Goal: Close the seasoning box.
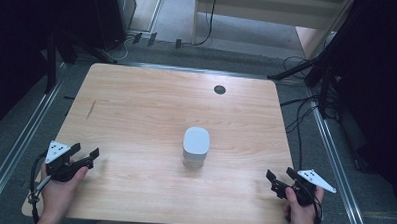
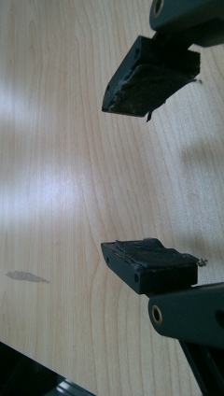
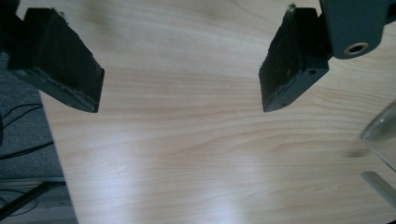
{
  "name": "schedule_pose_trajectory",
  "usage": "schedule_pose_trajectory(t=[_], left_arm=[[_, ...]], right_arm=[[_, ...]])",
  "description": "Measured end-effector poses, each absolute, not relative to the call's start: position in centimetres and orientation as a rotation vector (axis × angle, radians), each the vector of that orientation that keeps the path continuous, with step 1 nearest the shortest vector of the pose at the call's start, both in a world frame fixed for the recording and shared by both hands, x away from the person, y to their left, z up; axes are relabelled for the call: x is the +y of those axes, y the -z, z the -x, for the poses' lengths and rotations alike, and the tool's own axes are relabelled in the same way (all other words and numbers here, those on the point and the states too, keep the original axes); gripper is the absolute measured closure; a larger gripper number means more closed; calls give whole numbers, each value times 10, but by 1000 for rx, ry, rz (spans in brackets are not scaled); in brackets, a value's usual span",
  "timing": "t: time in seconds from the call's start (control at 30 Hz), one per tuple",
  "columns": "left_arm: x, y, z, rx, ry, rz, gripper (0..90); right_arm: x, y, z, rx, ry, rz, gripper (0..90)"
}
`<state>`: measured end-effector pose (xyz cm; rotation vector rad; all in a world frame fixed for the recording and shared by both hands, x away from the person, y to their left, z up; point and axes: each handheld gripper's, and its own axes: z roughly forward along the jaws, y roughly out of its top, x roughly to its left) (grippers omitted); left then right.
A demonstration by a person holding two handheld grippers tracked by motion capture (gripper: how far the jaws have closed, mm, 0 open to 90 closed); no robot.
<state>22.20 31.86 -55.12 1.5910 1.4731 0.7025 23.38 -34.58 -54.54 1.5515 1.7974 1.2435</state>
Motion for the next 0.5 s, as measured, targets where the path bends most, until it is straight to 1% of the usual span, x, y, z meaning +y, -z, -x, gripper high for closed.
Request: schedule_pose_trajectory(t=[0.2, 0.5], left_arm=[[319, 551, -222, 1474, -697, -1588, 274], [320, 551, -222, 1467, -688, -1591, 276]], right_arm=[[-356, 547, -227, 1770, -1262, -1554, 147], [-345, 547, -224, 1833, -1186, -1490, 159]])
